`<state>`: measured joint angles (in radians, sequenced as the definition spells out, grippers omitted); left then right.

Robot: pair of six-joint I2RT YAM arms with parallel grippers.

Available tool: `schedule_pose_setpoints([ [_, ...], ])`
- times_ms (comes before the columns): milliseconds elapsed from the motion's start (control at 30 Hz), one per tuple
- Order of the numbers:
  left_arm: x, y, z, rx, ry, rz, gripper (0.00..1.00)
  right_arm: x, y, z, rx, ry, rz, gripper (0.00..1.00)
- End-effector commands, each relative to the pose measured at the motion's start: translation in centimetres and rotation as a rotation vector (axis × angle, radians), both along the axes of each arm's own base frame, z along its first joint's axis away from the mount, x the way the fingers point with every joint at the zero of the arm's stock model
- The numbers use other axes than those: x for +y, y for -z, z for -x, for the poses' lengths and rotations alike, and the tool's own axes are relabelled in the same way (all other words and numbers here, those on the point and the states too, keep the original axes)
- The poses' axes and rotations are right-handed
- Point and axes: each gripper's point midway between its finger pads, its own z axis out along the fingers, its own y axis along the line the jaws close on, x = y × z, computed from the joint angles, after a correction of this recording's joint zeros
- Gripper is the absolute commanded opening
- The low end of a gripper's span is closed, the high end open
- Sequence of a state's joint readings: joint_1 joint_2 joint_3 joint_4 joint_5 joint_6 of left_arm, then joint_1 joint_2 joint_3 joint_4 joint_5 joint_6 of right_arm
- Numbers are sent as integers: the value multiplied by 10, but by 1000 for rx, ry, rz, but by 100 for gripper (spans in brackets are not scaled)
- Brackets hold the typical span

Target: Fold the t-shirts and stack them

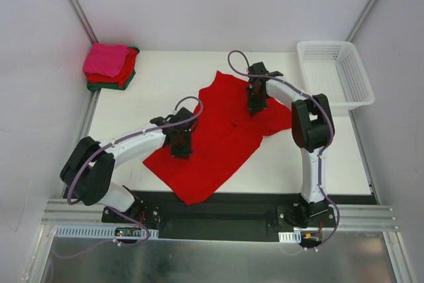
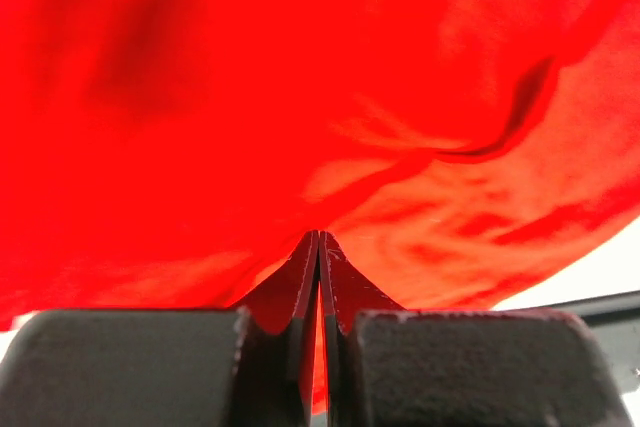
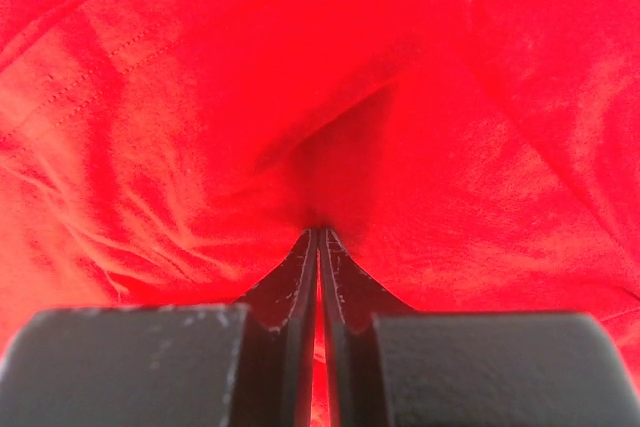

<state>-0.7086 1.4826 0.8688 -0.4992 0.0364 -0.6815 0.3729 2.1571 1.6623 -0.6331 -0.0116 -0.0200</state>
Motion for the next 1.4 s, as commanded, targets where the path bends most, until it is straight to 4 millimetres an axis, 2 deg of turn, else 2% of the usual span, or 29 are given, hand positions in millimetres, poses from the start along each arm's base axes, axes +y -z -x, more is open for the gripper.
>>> schedule_pose_setpoints([
  [0,35,-14,-12,-32,-10,-98,0,-22,12,18,95,17,72,6],
  [167,42,-13,-28,-37,-5,-140,0,-27,12,35,117,20,71,6],
  [367,28,-13,-30,-4,16,-93,0,-30,8,45,119,24,67,6],
  [600,3,-50,-30,-111,83,23,0,-28,7,40,113,27,64,6],
  [700,-11,-52,-21,-160,132,34,0,-20,7,41,125,16,24,6],
  [867,-53,-34,15,-167,238,91,0,-20,6,39,121,15,26,6],
  [1000,-65,-6,29,-132,239,69,0,-19,7,40,127,14,19,6],
  [1100,-65,11,36,-97,239,38,0,-18,7,39,128,12,16,6],
  [1367,-43,53,52,17,210,-79,0,-17,7,40,132,13,9,6],
])
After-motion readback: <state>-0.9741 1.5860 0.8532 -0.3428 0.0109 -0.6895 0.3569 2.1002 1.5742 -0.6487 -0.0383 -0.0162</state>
